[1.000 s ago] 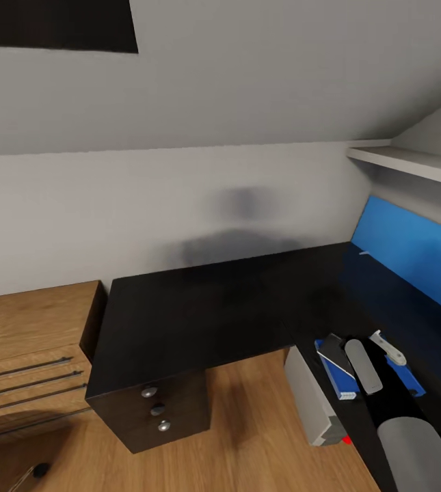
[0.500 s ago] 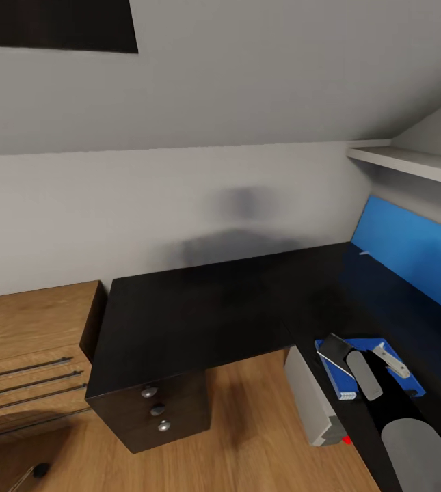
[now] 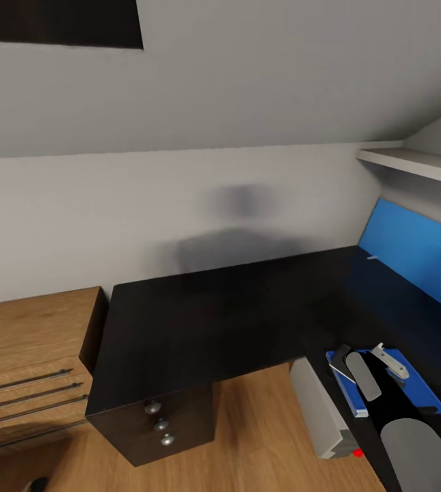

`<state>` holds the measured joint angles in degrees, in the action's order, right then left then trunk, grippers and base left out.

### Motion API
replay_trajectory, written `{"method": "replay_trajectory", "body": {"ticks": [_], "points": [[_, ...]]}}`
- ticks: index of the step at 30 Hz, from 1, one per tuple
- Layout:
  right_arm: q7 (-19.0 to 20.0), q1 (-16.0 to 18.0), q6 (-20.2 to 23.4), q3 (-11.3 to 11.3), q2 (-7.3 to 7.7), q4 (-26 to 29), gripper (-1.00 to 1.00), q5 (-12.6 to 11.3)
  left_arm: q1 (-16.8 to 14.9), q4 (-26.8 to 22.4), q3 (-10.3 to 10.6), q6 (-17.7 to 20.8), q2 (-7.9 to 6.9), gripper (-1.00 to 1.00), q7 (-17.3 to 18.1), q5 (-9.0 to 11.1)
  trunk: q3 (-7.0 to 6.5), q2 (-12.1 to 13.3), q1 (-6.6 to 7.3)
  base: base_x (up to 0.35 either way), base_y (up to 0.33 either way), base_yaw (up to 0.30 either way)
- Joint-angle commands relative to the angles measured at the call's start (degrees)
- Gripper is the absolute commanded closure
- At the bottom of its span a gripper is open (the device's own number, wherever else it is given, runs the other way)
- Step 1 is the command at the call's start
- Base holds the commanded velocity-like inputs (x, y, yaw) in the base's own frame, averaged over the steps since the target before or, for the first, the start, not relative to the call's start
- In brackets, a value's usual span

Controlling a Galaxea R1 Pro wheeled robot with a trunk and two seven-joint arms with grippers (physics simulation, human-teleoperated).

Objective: In the bedroom, organize the workspace by keeping the computer under the desk, ensuring the monitor is on the desk, placing the keyboard on the desk next to the monitor, placing the mouse on the desk next to the keyboard, moving the folder from the swivel chair onto the desk next to the mouse, stacking the notebook on top of the folder with the pen on top of the notebook, and positioning the swivel chair next to the desk.

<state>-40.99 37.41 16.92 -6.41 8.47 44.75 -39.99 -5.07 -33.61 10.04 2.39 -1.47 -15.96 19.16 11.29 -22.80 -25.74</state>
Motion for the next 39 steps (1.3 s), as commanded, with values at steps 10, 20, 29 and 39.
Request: {"method": "replay_trajectory", "body": {"ticks": [10,20,29,39], "points": [[-0.1,3.0,-5.1,0.0,0.05,-7.1,1.0,4.3,0.0,-0.1,0.5,0.2,-0.03,-1.0,-0.5,0.3,0.12,-0.1,-0.05,0.143,0.003,0.0],[4.0,7.2,-15.1,-0.1,-0.01,-18.5,1.0,10.4,0.0,-0.7,0.5,0.2,0.06,-1.0,-0.4,0.4,0.12,-0.1,-0.05,0.005,0.0,0.0],[4.8,8.4,-15.5,-0.3,0.73,-21.2,1.0,10.8,0.0,-4.2,0.3,0.2,0.07,-1.0,-0.6,0.5,0.65,-1.3,-0.71,0.0,0.0,0.0],[4.7,9.7,-14.8,-0.4,1.28,-22.9,1.0,10.6,0.0,-4.7,0.2,0.2,0.06,-1.0,-0.8,0.4,2.45,-5.3,-2.9,0.0,0.0,0.0]]}}
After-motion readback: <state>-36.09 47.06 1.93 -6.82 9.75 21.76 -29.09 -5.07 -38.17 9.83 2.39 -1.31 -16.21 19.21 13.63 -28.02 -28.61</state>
